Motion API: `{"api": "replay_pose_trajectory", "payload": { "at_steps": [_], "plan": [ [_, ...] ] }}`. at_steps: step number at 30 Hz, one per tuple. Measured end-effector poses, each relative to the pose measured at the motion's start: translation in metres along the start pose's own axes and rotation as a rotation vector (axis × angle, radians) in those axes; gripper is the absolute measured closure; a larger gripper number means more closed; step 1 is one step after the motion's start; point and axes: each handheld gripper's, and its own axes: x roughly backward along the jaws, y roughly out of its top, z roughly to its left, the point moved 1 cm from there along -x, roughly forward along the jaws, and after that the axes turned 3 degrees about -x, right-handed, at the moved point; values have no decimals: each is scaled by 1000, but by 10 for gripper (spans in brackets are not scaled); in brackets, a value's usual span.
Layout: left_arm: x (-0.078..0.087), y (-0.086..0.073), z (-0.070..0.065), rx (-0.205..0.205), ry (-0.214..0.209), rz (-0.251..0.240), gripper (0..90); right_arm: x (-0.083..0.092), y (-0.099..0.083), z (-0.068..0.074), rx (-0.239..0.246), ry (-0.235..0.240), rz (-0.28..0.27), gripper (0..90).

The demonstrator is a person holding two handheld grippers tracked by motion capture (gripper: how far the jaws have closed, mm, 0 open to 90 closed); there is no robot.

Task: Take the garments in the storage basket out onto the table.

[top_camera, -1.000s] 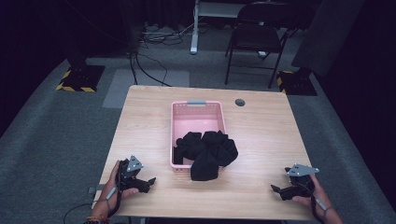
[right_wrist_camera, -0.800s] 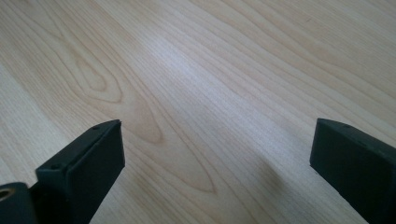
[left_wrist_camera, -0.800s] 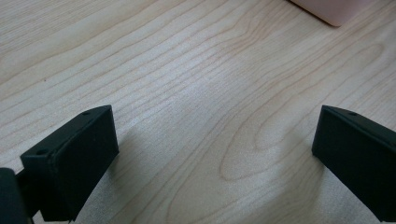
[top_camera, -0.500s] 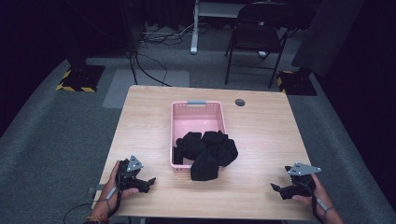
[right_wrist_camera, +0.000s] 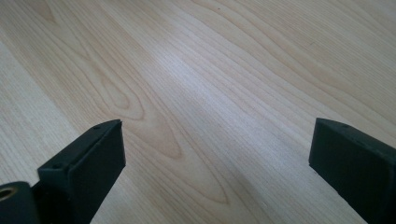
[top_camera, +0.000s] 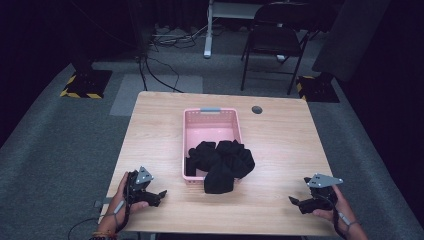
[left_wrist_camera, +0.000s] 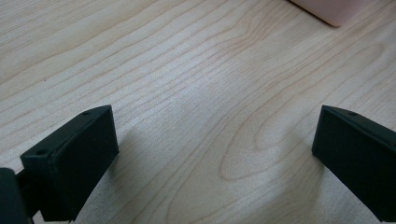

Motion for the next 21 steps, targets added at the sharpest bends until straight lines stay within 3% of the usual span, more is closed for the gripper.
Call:
{"api": "replay_pose_trajectory", "payload": {
  "at_steps": [21],
  "plan": [
    [0, 0, 0, 0, 0, 0, 0, -4, 16, 7, 32, -4, 6, 37]
  ]
}}
